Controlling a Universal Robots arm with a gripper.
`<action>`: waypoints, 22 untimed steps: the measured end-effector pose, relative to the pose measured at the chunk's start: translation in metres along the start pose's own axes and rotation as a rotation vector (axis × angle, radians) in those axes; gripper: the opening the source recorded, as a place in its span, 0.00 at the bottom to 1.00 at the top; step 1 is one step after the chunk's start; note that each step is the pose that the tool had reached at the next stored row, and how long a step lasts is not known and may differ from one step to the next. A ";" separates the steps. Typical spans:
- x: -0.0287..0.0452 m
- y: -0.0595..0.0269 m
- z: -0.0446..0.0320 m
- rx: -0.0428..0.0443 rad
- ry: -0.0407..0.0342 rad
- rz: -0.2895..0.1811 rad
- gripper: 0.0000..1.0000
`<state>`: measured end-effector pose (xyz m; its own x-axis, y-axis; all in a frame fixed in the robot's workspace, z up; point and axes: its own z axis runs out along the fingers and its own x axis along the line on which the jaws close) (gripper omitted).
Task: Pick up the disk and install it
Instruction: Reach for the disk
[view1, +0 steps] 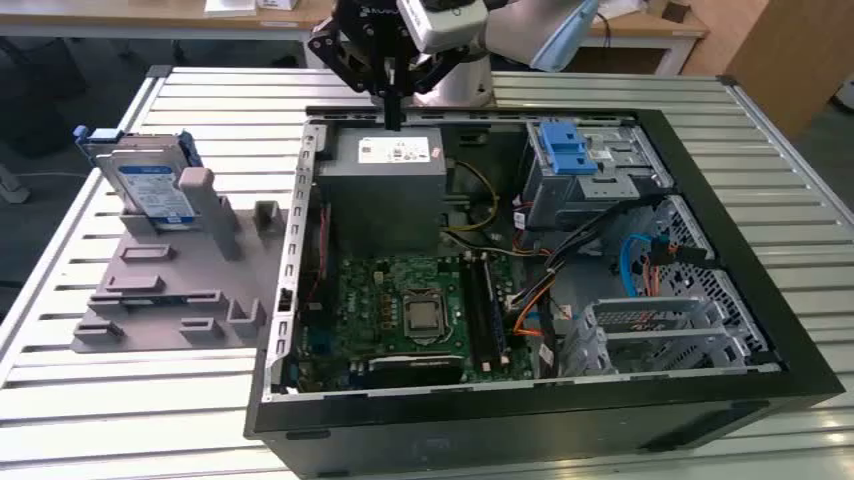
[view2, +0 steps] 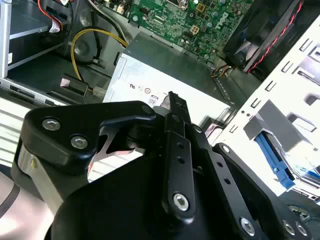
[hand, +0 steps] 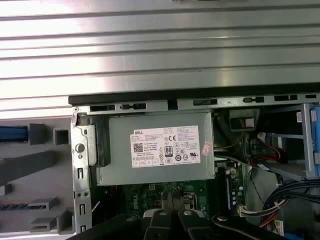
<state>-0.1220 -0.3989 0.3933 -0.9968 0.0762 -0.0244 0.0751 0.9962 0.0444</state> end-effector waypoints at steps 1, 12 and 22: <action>0.0000 0.0000 0.0000 0.0000 0.0000 0.000 0.11; 0.0024 -0.0002 0.0000 0.0000 -0.0001 0.000 0.11; 0.0102 -0.0005 -0.0002 0.0000 0.0000 0.000 0.11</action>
<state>-0.1321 -0.3986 0.3933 -0.9968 0.0762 -0.0245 0.0751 0.9962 0.0444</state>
